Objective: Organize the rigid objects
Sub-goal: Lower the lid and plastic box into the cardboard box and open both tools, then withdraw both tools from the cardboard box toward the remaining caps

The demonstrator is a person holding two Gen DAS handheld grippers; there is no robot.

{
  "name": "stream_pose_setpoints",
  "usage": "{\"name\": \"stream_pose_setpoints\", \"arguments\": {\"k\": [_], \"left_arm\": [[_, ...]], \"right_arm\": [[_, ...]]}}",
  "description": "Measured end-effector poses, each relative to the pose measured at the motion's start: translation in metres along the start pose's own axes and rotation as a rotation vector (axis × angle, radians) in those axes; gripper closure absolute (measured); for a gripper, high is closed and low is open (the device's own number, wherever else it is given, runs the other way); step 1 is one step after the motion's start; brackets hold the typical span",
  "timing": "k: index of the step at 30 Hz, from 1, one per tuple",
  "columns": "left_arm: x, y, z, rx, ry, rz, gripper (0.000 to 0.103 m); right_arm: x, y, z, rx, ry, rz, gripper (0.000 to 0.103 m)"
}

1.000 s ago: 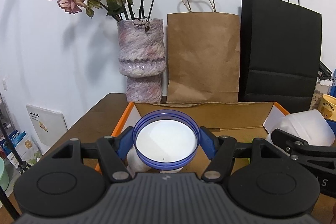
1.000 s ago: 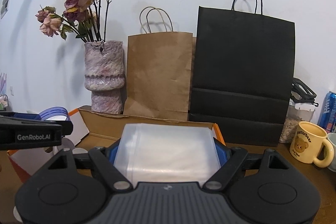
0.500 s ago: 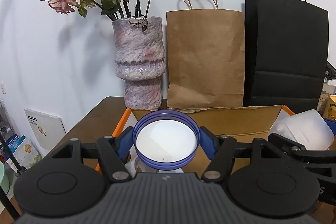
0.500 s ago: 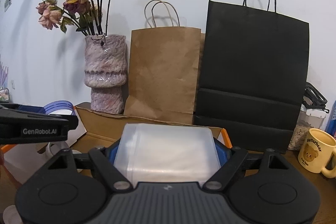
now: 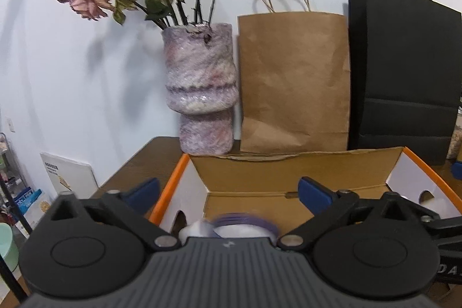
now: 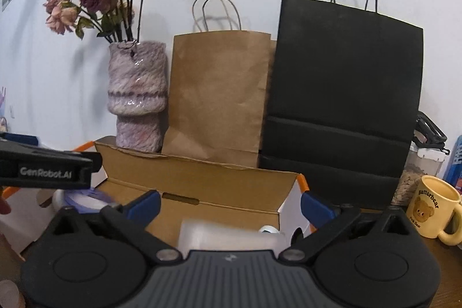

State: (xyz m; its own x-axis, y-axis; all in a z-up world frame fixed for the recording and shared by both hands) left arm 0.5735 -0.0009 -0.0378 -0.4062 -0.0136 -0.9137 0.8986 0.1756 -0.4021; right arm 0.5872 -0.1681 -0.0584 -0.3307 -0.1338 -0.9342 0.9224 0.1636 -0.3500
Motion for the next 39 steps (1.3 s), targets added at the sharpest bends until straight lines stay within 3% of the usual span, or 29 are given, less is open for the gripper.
{"name": "stream_pose_setpoints", "arguments": {"k": [39], "left_arm": [[0.003, -0.011, -0.007, -0.018, -0.013, 0.000, 0.000]], "right_arm": [[0.007, -0.010, -0.002, 0.001, 0.005, 0.006, 0.000]]}}
Point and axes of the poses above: each gripper's, at about its wrist camera, not at the fingertips, and y roughly the way its jaws point, z to its right, x to its underside, the point moved 4 cm from there along y, roughly the way its jaws point
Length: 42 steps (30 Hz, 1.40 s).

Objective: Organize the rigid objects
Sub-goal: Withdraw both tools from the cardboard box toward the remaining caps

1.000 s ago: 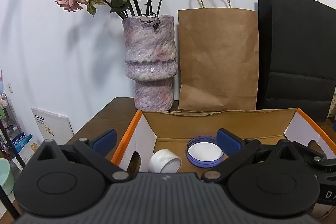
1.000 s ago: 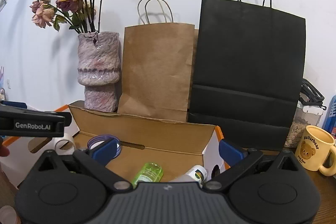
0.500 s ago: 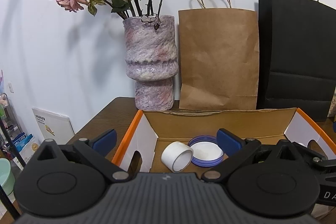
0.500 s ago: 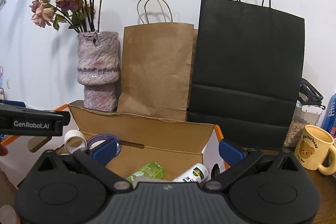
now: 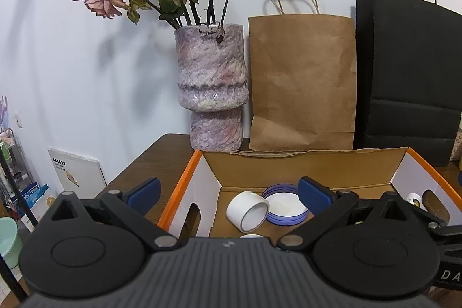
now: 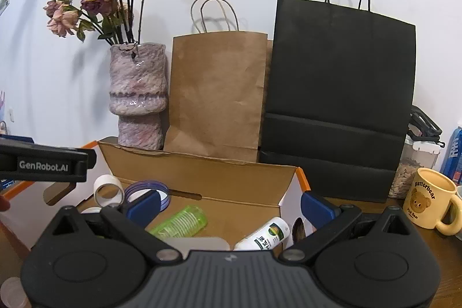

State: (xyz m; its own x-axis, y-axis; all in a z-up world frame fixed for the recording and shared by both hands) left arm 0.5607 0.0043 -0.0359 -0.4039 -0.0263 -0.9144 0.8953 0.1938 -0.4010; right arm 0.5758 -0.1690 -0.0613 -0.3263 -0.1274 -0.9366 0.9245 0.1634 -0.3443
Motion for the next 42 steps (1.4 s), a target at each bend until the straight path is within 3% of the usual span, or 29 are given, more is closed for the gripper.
{"name": "stream_pose_setpoints", "arguments": {"k": [42], "left_arm": [[0.039, -0.111, -0.035, 0.038, -0.013, 0.031, 0.000]], "right_arm": [[0.037, -0.115, -0.027, 0.027, 0.047, 0.005, 0.000]]}}
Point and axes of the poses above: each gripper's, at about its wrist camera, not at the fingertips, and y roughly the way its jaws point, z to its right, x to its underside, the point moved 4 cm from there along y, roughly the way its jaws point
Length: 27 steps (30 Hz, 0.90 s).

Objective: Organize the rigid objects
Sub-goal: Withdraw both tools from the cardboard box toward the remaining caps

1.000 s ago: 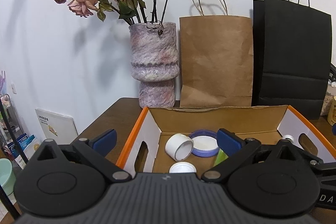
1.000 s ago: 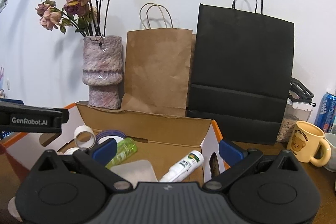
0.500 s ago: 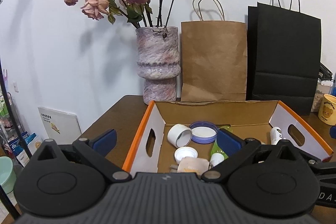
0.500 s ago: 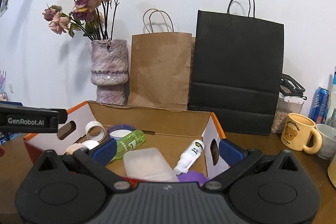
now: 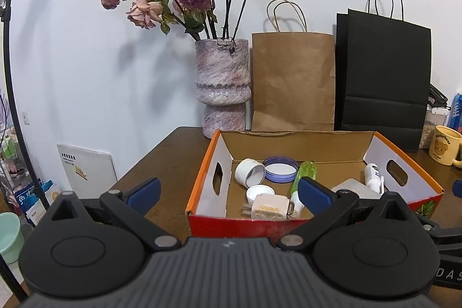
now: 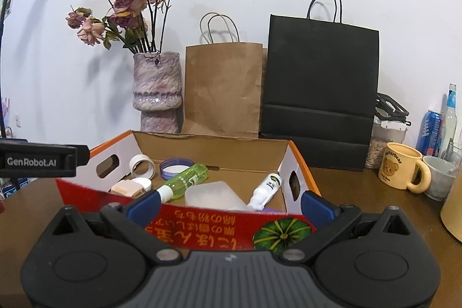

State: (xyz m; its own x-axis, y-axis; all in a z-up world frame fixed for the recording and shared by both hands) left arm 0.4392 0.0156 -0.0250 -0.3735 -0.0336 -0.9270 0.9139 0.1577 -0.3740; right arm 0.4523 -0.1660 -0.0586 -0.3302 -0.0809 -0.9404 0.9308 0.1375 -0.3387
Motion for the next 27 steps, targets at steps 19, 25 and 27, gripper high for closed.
{"name": "stream_pose_setpoints", "arguments": {"k": [19, 25, 27], "left_arm": [[0.041, -0.036, -0.021, 0.010, 0.043, -0.049, 0.000], [0.054, -0.047, -0.033, 0.011, 0.051, -0.062, 0.000], [0.058, -0.049, -0.037, 0.009, 0.052, -0.068, 0.000]], "right_arm": [[0.031, -0.043, -0.015, -0.009, 0.007, -0.040, 0.000], [0.043, -0.055, -0.019, -0.013, 0.015, -0.064, 0.000], [0.048, -0.059, -0.020, -0.012, 0.016, -0.073, 0.000]]}}
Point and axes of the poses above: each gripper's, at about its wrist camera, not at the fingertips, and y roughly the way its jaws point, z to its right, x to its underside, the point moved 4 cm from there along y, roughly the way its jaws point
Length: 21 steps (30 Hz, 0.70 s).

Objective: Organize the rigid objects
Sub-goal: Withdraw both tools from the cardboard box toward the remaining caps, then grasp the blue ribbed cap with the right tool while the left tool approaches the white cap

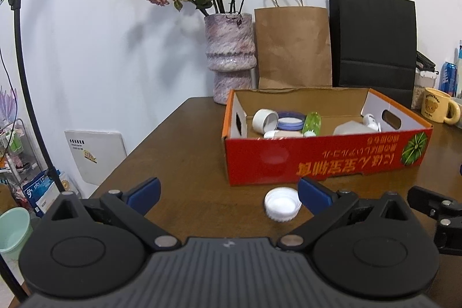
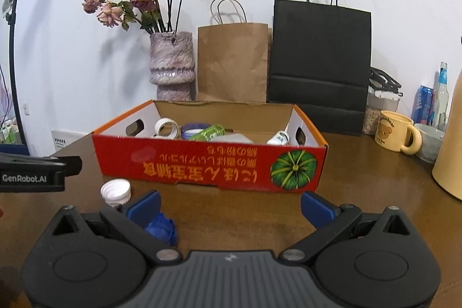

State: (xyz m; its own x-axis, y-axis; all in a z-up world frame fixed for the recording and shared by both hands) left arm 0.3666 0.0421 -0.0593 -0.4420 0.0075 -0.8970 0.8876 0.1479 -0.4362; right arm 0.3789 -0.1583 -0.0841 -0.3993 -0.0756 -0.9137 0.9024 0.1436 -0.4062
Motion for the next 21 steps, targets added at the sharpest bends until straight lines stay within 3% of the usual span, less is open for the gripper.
{"name": "stream_pose_setpoints", "arguments": {"k": [21], "left_arm": [[0.026, -0.007, -0.030, 0.027, -0.032, -0.082, 0.000]], "right_arm": [[0.025, -0.004, -0.019, -0.031, -0.045, -0.104, 0.000]]}}
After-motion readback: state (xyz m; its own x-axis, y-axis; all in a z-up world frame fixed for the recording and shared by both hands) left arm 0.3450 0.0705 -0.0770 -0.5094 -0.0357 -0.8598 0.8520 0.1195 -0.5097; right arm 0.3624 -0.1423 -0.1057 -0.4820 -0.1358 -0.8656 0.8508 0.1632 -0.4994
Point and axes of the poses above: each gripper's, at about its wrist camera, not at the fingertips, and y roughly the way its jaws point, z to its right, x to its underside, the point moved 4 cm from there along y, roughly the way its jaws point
